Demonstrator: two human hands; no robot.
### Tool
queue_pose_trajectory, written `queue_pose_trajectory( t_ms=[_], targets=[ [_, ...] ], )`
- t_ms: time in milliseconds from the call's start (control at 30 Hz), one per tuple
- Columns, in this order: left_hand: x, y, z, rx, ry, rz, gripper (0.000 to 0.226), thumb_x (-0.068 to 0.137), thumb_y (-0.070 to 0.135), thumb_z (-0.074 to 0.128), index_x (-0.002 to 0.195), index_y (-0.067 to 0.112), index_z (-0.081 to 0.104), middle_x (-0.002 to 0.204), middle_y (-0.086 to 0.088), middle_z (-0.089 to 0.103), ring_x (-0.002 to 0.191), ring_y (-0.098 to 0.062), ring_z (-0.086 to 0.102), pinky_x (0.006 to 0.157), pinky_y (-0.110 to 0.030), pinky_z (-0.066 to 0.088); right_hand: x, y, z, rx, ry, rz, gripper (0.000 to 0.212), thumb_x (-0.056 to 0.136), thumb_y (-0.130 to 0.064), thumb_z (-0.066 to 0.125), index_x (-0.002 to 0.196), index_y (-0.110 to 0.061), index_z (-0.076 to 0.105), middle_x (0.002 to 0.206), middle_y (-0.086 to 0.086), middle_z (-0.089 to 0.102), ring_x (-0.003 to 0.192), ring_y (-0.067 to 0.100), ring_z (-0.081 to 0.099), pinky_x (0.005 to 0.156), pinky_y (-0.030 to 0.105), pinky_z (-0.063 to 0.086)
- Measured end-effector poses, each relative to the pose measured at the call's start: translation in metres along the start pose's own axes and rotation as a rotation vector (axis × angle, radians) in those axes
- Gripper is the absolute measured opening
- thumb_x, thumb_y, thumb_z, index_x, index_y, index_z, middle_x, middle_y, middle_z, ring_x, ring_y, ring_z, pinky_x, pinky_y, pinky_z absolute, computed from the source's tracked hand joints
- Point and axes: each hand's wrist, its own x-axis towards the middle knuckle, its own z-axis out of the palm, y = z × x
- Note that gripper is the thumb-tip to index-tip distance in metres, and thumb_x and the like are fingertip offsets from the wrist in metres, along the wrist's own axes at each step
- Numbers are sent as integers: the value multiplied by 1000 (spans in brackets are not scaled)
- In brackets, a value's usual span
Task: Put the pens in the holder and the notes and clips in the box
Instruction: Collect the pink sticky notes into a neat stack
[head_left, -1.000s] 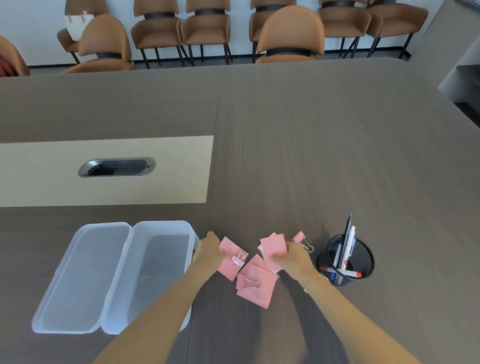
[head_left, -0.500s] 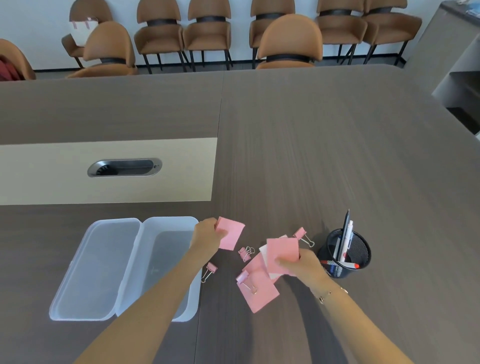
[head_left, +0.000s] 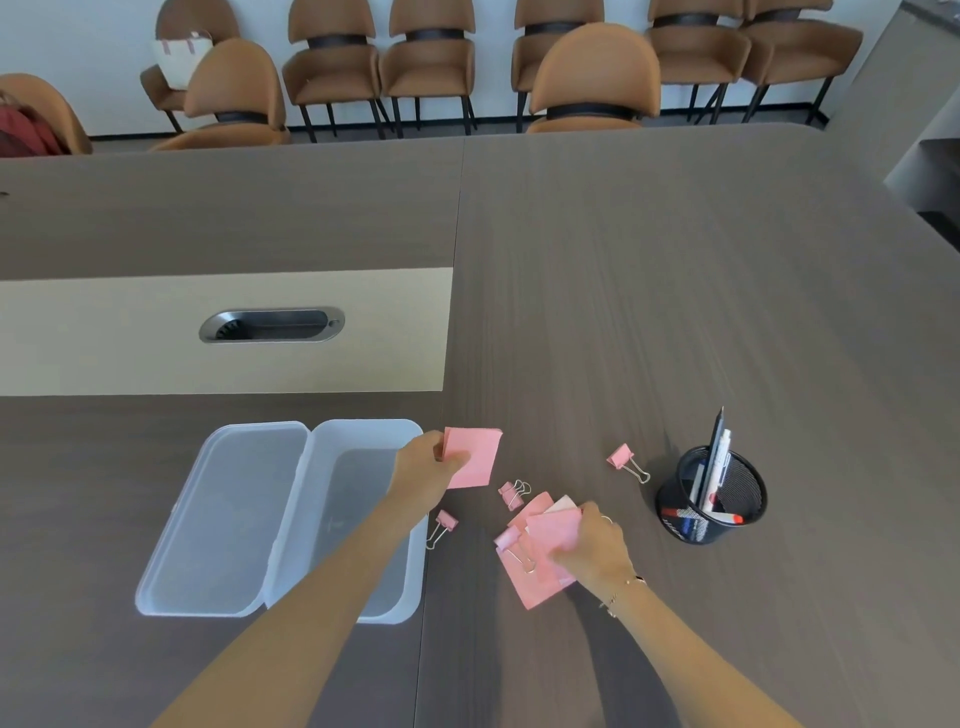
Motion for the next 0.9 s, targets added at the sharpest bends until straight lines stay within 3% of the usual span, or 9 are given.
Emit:
queue_pose_trajectory(
  t_ms=[100,233,333,433,533,633,733,833,900],
  targets=[
    [-4,-1,1,-2,-7,35,7,88,19,60,92,14,57,92,-2,58,84,-19,52,61,-20,39,6,-2,0,-105,-28,0,37,63,-18,65,100,-14,62,100,5,67,100,27,60,77,30,53],
    [-6,2,2,-11,-20,68,20,88,18,61,103,5,63,88,-1,58,69,-7,49,58,-15,37,2,-7,-7,-102,-58,-18,31,72,-16,63,103,-14,62,100,5,66,97,26,61,79,31,50],
    [-5,3,2,-48,-37,62,17,88,19,62,100,7,64,85,1,59,74,-13,52,58,-14,37,-5,-9,-20,-3,-37,-54,15,74,-12,61,88,-15,56,85,3,60,81,24,57,64,27,46],
    [-5,7,4,-105,-30,39,19,87,18,62,102,8,65,97,-10,67,85,-20,57,66,-20,42,-13,-8,-43,60,57,-53,4,77,-14,59,76,-12,55,75,5,59,70,24,55,50,23,37],
    [-5,10,12,-119,-22,33,20,88,18,58,103,5,65,103,-14,69,92,-27,61,71,-25,44,-20,-1,-71,368,64,-34,18,69,-19,67,84,-11,62,79,7,62,73,24,57,54,19,42],
    [-6,15,24,-89,-50,37,25,92,18,52,111,5,62,103,-8,67,93,-25,59,69,-26,43,-19,10,-83,635,-8,-13,22,72,-14,76,89,-14,63,91,10,68,84,28,63,74,33,53],
    [-10,18,39,-64,-171,41,27,94,16,45,114,6,60,101,-6,64,89,-21,58,71,-27,43,-19,18,-82,783,-103,3,48,58,-28,77,103,-14,67,105,10,73,103,28,65,96,43,50],
    [-17,18,53,-113,-365,60,25,92,18,45,107,10,64,96,-6,69,84,-19,62,72,-25,43,-19,18,-76,834,-133,-77,56,59,-31,75,112,-19,64,108,3,71,101,18,65,84,30,53],
    [-24,22,56,-199,-438,28,19,86,13,49,96,12,65,70,7,65,59,-3,56,61,-17,40,-19,15,-71,801,-83,-128,50,62,-25,72,111,-19,64,101,0,70,91,13,64,68,19,49]
  ],
)
